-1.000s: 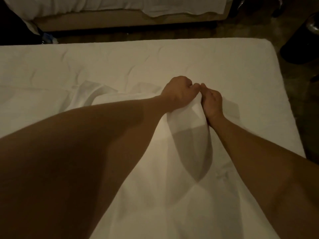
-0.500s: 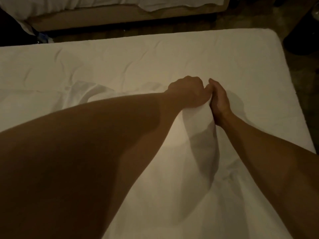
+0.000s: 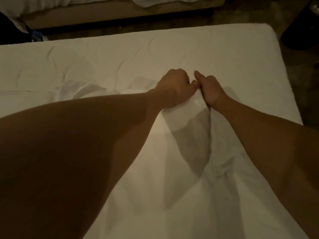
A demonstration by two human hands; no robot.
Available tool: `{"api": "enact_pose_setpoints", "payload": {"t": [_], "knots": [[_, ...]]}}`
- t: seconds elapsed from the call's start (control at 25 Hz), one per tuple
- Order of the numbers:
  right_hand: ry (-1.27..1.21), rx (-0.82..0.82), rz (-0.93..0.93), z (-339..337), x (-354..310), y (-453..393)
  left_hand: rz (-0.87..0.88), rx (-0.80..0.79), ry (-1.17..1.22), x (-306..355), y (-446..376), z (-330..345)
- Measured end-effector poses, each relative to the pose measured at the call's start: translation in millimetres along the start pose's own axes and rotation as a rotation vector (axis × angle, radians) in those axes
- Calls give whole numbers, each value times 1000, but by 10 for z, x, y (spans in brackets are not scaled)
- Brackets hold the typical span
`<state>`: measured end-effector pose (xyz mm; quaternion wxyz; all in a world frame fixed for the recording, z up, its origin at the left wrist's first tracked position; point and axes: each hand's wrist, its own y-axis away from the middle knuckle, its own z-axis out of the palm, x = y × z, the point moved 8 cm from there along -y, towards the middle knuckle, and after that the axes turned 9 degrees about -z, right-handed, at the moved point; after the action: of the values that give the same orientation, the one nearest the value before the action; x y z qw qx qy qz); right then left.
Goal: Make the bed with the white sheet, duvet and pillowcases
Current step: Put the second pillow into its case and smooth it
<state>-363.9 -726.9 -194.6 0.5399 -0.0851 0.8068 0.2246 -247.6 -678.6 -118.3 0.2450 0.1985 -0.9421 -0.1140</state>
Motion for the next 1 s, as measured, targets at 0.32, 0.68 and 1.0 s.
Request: {"api": "enact_pose_setpoints", "payload": {"t": [0.32, 0.68, 1.0], "knots": [[-144, 93, 103, 91, 227, 93, 98, 177, -411, 115, 51, 8], [-380, 222, 137, 79, 356, 51, -47, 111, 108, 48, -95, 75], [-595, 117, 241, 126, 503, 36, -9, -17, -138, 74, -241, 211]]}}
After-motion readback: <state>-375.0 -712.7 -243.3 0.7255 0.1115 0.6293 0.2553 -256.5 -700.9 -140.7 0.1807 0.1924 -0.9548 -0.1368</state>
